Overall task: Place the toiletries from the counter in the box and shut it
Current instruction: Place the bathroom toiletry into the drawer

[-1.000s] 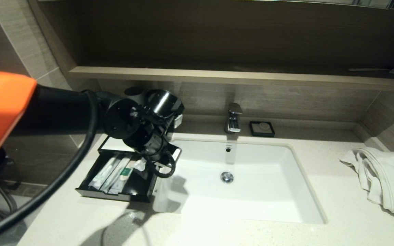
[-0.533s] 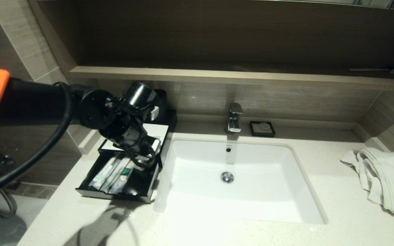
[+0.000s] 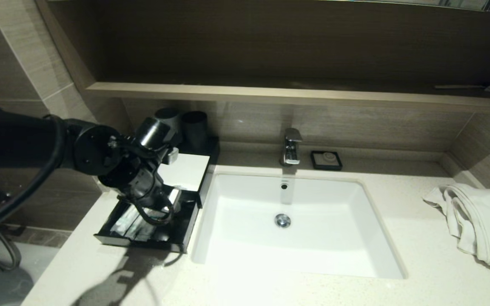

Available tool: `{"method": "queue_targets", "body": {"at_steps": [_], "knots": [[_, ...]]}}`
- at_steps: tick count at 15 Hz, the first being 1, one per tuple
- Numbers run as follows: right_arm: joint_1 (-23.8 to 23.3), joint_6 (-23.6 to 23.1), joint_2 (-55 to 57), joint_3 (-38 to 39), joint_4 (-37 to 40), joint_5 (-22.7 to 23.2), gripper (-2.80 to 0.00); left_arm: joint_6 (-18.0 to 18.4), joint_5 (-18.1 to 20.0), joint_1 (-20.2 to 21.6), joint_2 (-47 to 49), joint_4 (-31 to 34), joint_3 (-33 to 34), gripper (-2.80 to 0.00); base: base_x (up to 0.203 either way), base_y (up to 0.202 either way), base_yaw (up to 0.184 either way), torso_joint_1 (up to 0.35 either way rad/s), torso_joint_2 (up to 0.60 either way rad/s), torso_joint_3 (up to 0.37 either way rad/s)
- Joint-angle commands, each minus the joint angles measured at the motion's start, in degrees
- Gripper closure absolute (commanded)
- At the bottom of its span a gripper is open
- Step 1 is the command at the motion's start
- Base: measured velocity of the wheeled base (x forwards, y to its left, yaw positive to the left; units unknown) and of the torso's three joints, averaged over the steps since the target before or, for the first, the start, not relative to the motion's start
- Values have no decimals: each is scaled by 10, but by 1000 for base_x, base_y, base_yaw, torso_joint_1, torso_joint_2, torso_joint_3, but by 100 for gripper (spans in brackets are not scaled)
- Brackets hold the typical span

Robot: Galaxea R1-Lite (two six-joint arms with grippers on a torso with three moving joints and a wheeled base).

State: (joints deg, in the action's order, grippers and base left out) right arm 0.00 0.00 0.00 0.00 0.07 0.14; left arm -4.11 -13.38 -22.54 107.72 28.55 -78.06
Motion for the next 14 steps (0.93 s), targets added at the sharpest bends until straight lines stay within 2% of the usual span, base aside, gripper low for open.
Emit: {"method": "queue_targets", "body": {"at_steps": [1,6,14], "knots": [[0,0,0,0,0,0,0,-6,-1,8,2,0,9,0,0,0,0,0,0,0],[0,0,0,0,0,0,0,-14,-2,18,26,-32,19,0,0,0,0,0,0,0],[0,0,0,0,0,0,0,-19,-4,18,58,-39,18,0,0,0,0,0,0,0]]}}
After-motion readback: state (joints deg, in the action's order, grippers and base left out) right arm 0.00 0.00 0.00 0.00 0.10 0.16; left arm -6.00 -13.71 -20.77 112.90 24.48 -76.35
